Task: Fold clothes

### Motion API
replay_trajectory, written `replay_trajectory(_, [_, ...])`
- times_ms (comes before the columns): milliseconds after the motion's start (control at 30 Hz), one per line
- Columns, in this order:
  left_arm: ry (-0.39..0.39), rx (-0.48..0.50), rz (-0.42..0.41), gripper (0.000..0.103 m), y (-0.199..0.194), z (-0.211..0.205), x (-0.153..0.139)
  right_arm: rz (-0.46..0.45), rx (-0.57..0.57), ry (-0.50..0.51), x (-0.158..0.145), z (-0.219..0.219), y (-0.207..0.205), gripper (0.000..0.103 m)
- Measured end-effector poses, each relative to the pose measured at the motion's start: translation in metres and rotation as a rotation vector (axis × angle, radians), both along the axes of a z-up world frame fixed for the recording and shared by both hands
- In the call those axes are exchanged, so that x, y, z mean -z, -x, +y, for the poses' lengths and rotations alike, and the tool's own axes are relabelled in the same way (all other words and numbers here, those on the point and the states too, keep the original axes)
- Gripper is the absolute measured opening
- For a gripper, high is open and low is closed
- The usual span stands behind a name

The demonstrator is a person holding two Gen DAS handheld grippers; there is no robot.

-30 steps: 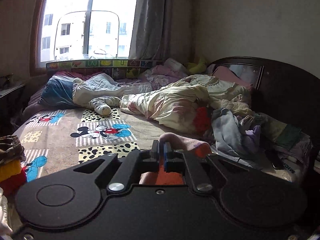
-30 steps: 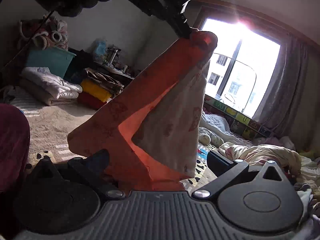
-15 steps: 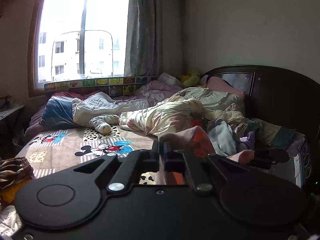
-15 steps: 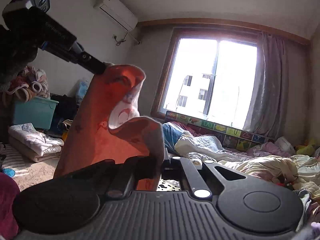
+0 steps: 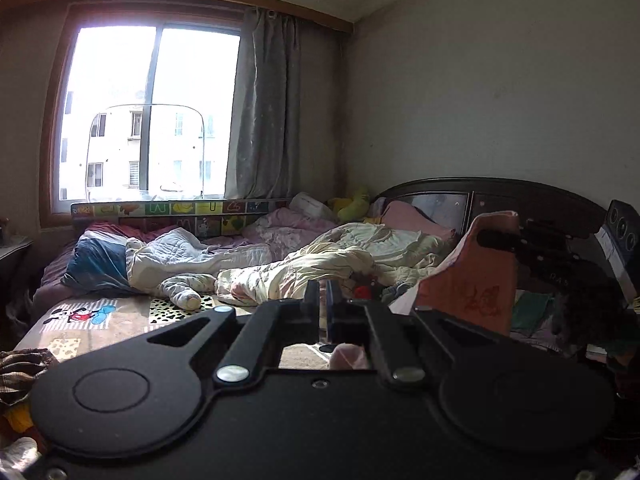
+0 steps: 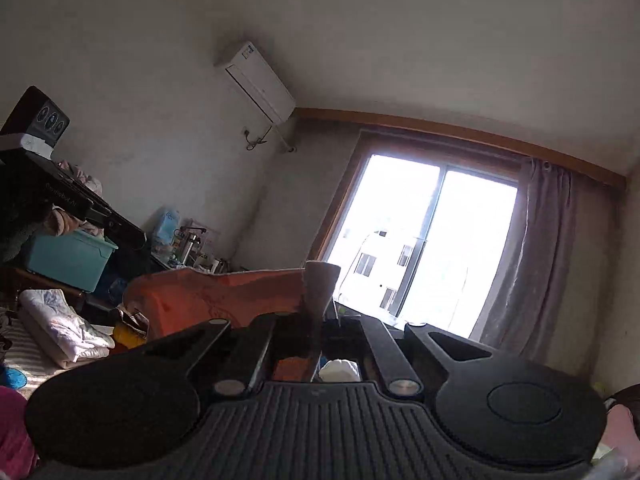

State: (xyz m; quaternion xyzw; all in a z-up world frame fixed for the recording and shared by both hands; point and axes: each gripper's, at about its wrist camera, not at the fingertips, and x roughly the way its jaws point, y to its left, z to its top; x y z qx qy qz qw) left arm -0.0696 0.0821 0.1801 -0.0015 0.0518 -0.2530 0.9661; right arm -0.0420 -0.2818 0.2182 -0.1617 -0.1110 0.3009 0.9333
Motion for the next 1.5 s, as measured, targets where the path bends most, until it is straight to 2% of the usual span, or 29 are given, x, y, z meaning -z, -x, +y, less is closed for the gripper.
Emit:
replay_trajectory(100, [-0.031, 0.043, 0.021, 0.002, 0.018, -0.010, 0.022, 0.090, -0.012, 0.016, 0.037, -0.008, 0.009, 0.005])
replay_trajectory(200, [-0.082, 0.066, 0.101, 0.002, 0.011, -0.029, 0.057, 0.202, 0.001, 0.043, 0.074, -0.002, -0.006, 0.004])
replay_trajectory(233, [-0.095, 0.069, 0.143, 0.017, 0.006, -0.038, 0.073, 0.244, 0.012, 0.038, 0.086, 0.002, -0.012, 0.005])
replay_trajectory(267, [-0.108, 0.072, 0.186, 0.053, 0.001, -0.047, 0.088, 0.275, 0.018, 0.031, 0.094, 0.003, -0.017, 0.004])
replay_trajectory(300, [-0.126, 0.076, 0.221, 0.069, -0.003, -0.056, 0.102, 0.294, 0.024, 0.022, 0.099, 0.005, -0.019, 0.005])
replay_trajectory(333, [-0.182, 0.083, 0.205, 0.078, 0.001, -0.066, 0.113, 0.302, 0.030, 0.018, 0.101, 0.006, -0.019, 0.005])
replay_trajectory(633, [-0.686, 0.143, 0.049, 0.078, 0.035, -0.162, 0.209, 0.327, 0.020, 0.007, 0.094, 0.019, -0.022, 0.005])
replay_trajectory(667, [-0.745, 0.146, 0.027, 0.077, 0.039, -0.171, 0.221, 0.329, 0.011, 0.006, 0.091, 0.021, -0.025, 0.005])
replay_trajectory(700, [-0.826, 0.125, -0.030, 0.077, 0.045, -0.172, 0.237, 0.328, 0.003, 0.006, 0.087, 0.022, -0.025, 0.005])
replay_trajectory(800, [-1.002, 0.065, -0.201, 0.063, 0.047, -0.186, 0.271, 0.317, -0.034, 0.009, 0.074, 0.027, -0.024, 0.005])
replay_trajectory(833, [-1.044, 0.044, -0.233, 0.053, 0.038, -0.188, 0.280, 0.309, -0.048, 0.011, 0.069, 0.028, -0.022, 0.005])
replay_trajectory(867, [-1.080, 0.024, -0.261, 0.048, 0.029, -0.190, 0.288, 0.300, -0.061, 0.014, 0.064, 0.030, -0.018, 0.005])
replay_trajectory(967, [-1.050, 0.010, -0.272, 0.049, 0.014, -0.191, 0.292, 0.284, -0.099, 0.009, 0.046, 0.033, -0.008, 0.005])
replay_trajectory(1133, [-1.038, -0.164, -0.505, 0.050, 0.016, -0.194, 0.295, 0.272, -0.148, -0.003, 0.019, 0.038, 0.005, 0.005])
replay_trajectory(1233, [-1.059, -0.260, -0.614, 0.055, 0.012, -0.193, 0.294, 0.263, -0.169, -0.013, 0.007, 0.039, 0.013, 0.005])
replay_trajectory(1267, [-1.072, -0.287, -0.647, 0.060, 0.010, -0.191, 0.293, 0.252, -0.170, -0.011, 0.003, 0.040, 0.016, 0.005])
replay_trajectory(1400, [-1.082, -0.289, -0.705, 0.061, 0.012, -0.181, 0.287, 0.227, -0.172, -0.023, -0.014, 0.038, 0.021, 0.005])
replay_trajectory(1500, [-1.130, -0.285, -0.760, 0.065, 0.017, -0.176, 0.289, 0.194, -0.177, -0.011, -0.029, 0.039, 0.025, 0.005])
